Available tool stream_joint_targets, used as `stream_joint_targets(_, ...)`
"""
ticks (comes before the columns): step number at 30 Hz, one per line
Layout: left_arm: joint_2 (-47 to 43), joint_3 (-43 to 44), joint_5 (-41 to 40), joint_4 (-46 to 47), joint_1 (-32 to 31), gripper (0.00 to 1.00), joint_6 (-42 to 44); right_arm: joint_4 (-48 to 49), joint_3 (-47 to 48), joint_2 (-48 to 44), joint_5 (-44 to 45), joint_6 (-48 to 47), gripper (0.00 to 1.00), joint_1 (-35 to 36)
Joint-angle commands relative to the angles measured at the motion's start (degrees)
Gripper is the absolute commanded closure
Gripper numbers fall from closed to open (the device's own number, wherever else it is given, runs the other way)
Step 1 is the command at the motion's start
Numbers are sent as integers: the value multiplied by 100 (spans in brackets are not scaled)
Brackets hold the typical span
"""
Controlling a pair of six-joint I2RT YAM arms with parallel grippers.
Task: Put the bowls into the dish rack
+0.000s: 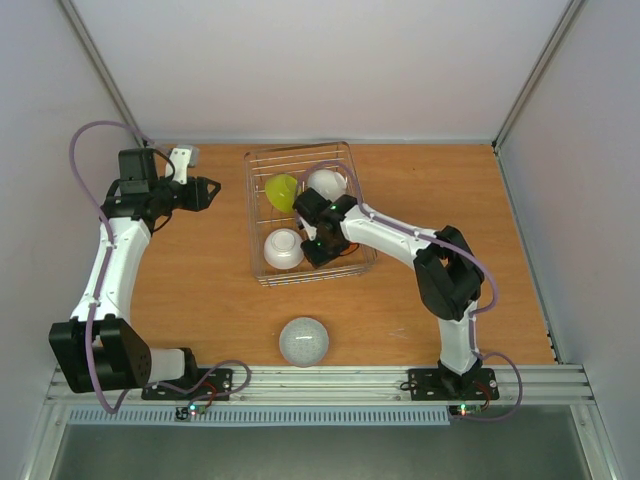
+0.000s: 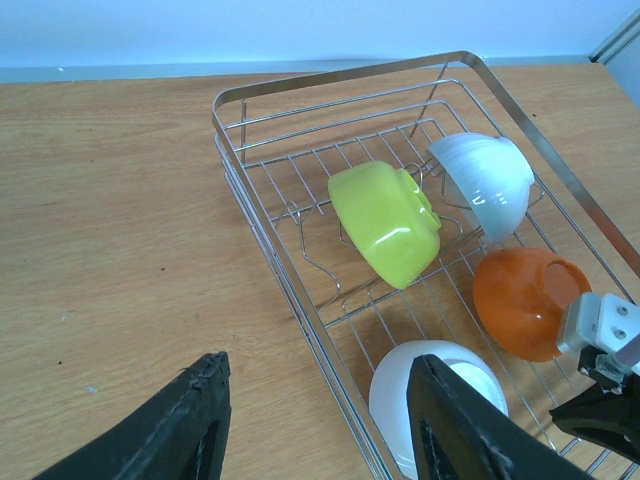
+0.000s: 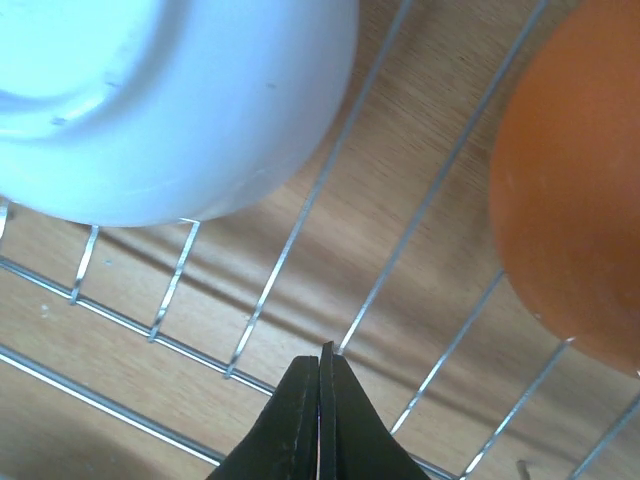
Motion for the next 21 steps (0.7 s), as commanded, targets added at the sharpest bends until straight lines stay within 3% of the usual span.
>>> stream_joint_targets(1,25,-54,35,41,32,50,55,32,312,79,-234,-65,99,91)
stream_joint_targets(21,-1,-59,-1,55,37,50,55,-183,1492,1041,-445,-159,99,164)
